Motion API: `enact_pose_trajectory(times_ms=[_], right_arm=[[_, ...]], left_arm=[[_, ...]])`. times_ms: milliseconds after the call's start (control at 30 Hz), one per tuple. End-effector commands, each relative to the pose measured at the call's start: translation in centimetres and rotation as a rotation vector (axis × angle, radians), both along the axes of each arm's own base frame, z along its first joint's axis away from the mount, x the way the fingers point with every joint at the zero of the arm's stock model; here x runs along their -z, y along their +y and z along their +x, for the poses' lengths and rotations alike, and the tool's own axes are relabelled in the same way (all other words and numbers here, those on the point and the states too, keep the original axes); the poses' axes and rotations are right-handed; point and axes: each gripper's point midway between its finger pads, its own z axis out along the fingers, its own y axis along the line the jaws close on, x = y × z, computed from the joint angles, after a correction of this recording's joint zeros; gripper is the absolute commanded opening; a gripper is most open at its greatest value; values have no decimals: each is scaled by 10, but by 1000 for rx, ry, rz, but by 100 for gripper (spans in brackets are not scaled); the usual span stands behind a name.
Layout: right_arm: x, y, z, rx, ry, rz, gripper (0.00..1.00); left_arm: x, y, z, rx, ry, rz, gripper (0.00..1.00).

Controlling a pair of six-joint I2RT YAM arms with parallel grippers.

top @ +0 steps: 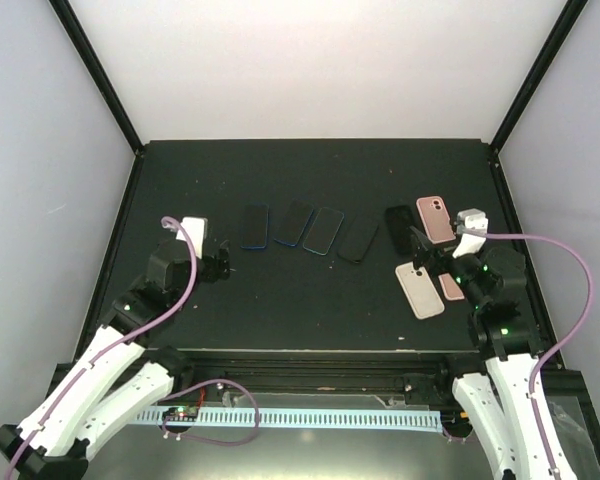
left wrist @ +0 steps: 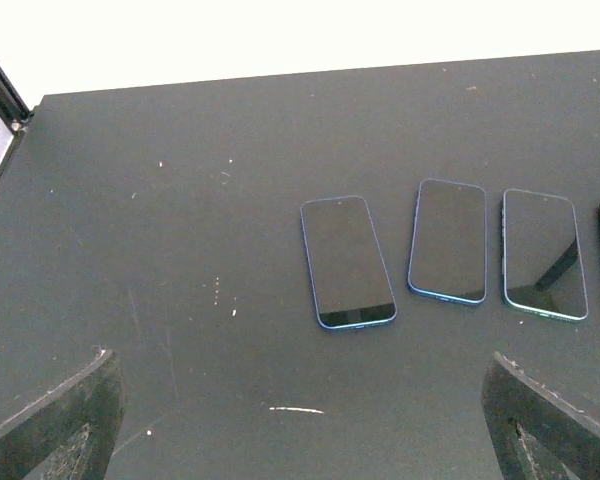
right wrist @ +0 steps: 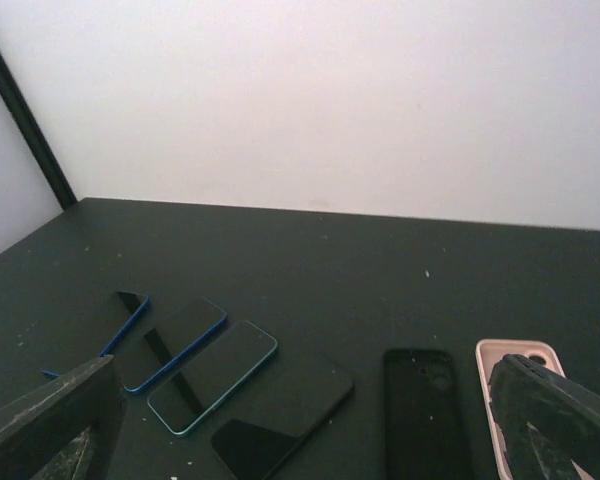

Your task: Take the phone out of the phone case

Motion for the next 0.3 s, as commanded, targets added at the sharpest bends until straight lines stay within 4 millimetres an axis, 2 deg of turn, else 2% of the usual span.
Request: enact_pose_trajectory(times_ms=[0, 267], right_arm=[[-9, -13, 11, 88, 3, 38, 100], [0, -19, 21, 130, 55, 25, 100]], left_arm=[[-29, 8, -2, -41, -81, -50, 99], [-29, 10, -5, -32, -112, -46, 99]])
